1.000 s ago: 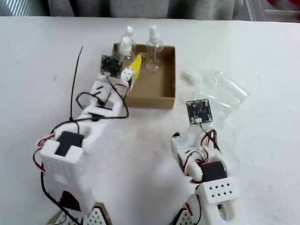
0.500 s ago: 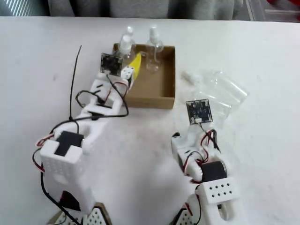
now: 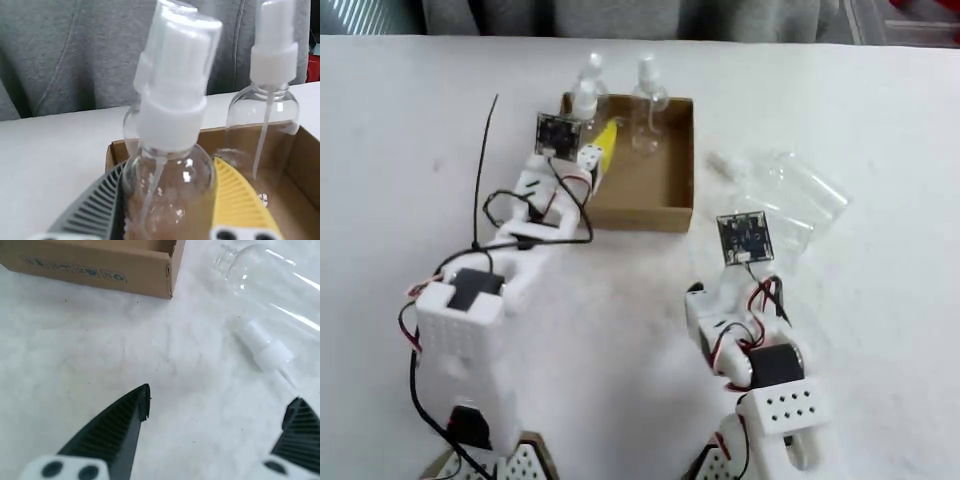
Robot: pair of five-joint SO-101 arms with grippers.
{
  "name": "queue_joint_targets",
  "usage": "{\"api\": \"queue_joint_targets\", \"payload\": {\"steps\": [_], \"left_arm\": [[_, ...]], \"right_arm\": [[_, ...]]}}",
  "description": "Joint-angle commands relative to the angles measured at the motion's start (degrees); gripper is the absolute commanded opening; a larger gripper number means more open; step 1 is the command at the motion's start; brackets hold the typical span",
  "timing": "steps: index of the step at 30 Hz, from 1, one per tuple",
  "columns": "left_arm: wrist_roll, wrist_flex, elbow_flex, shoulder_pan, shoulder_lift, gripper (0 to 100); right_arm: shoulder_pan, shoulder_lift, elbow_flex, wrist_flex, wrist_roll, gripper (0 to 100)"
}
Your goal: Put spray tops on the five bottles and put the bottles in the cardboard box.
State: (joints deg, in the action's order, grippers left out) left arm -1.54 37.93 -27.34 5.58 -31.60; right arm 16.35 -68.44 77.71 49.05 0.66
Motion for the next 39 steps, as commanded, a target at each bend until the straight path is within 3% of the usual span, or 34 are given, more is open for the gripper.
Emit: {"api": "queue_joint_targets", "payload": {"steps": [1, 17, 26, 39], "left_arm": [[0.53, -0.26, 3.69, -0.75, 0.04, 6], [0.53, -0.35, 2.81, -0.84, 0.04, 6], [0.35, -4.04, 2.73, -0.84, 0.57, 26], [0.0, -4.04, -2.2, -2.07, 6.11, 35]], "right_arm": [[-0.4, -0.66, -0.53, 0.13, -0.62, 38.2], [-0.4, -0.66, -0.53, 0.13, -0.62, 38.2], [-0.4, -0.66, -0.53, 0.13, -0.62, 38.2], [-0.4, -0.66, -0.53, 0.13, -0.62, 38.2]]}}
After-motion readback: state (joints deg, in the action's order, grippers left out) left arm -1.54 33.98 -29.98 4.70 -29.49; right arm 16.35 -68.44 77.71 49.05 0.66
